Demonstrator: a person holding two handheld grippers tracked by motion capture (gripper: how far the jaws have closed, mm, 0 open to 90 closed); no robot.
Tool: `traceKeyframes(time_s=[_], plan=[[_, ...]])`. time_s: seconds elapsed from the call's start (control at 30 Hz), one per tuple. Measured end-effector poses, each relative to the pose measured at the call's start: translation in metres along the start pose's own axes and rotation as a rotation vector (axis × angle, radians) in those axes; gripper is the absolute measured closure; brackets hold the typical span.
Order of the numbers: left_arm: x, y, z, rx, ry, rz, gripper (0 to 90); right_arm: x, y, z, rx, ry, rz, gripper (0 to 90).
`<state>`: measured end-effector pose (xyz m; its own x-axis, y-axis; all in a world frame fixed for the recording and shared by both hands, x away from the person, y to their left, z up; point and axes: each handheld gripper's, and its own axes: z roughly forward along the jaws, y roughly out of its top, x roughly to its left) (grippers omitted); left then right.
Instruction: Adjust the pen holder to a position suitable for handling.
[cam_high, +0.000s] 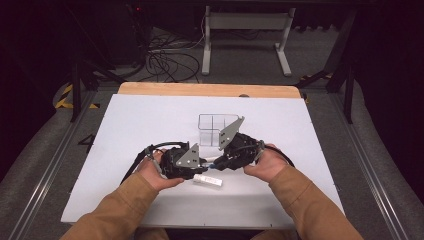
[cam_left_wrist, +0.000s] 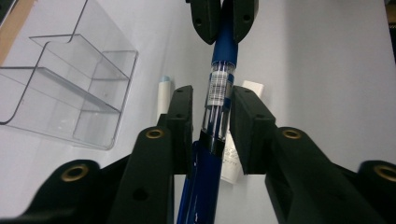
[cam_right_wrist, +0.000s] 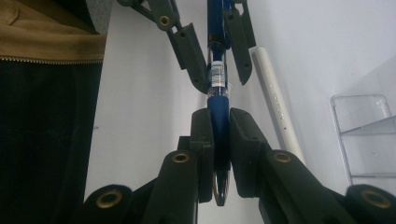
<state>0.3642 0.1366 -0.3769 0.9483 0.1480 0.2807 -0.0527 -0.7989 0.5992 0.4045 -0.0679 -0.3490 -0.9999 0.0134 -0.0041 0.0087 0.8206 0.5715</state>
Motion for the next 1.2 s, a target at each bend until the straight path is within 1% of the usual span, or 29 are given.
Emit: traceKeyframes(time_s=[0.07,0.2,0.33,0.57,0.63,0.73,0.83,0.87,0.93,0.97,1.0,1.07,1.13,1.2], plan=[[0.0,0.0,0.0,0.003,-0.001,0.008,73.7,0.0,0.0,0.001,-0.003,0.002,-0.009,80.8],[0.002,0.001,0.0,0.01,-0.017,0.002,75.2,-0.001,0.0,0.0,-0.008,-0.001,-0.001,80.6],[0.003,0.001,0.002,0.018,-0.038,0.003,77.7,-0.001,0.0,0.0,-0.011,-0.003,-0.006,80.3],[0.004,0.001,0.003,0.023,-0.058,0.004,78.7,-0.001,-0.001,0.0,-0.009,-0.007,0.002,80.1],[0.004,0.002,0.004,0.026,-0.056,0.011,79.1,-0.001,-0.001,0.0,-0.009,-0.009,0.001,79.9],[0.006,0.001,0.004,0.024,-0.063,0.007,79.3,-0.002,-0.001,0.0,-0.01,-0.01,0.006,79.3],[0.009,0.001,0.003,0.008,-0.064,-0.003,79.4,-0.003,-0.002,-0.002,-0.032,-0.024,0.016,77.5],[0.009,0.0,0.003,0.006,-0.061,-0.007,79.4,-0.003,-0.003,-0.004,-0.043,-0.034,0.027,73.7],[0.009,0.0,0.002,0.001,-0.058,-0.014,79.4,-0.002,-0.005,-0.008,-0.08,-0.08,0.042,59.9],[0.01,-0.001,0.001,0.001,-0.056,-0.013,79.4,-0.001,-0.006,-0.011,-0.103,-0.101,0.066,53.6],[0.011,-0.001,0.001,-0.002,-0.055,-0.012,79.4,0.0,-0.008,-0.014,-0.124,-0.113,0.082,48.1],[0.013,-0.002,-0.001,-0.018,-0.055,-0.023,79.4,0.003,-0.012,-0.019,-0.159,-0.177,0.099,32.7],[0.015,-0.003,-0.004,-0.039,-0.05,-0.04,79.4,0.007,-0.017,-0.023,-0.189,-0.233,0.117,22.5],[0.018,-0.004,-0.007,-0.074,-0.048,-0.058,79.4,0.009,-0.023,-0.025,-0.228,-0.29,0.146,14.5]])
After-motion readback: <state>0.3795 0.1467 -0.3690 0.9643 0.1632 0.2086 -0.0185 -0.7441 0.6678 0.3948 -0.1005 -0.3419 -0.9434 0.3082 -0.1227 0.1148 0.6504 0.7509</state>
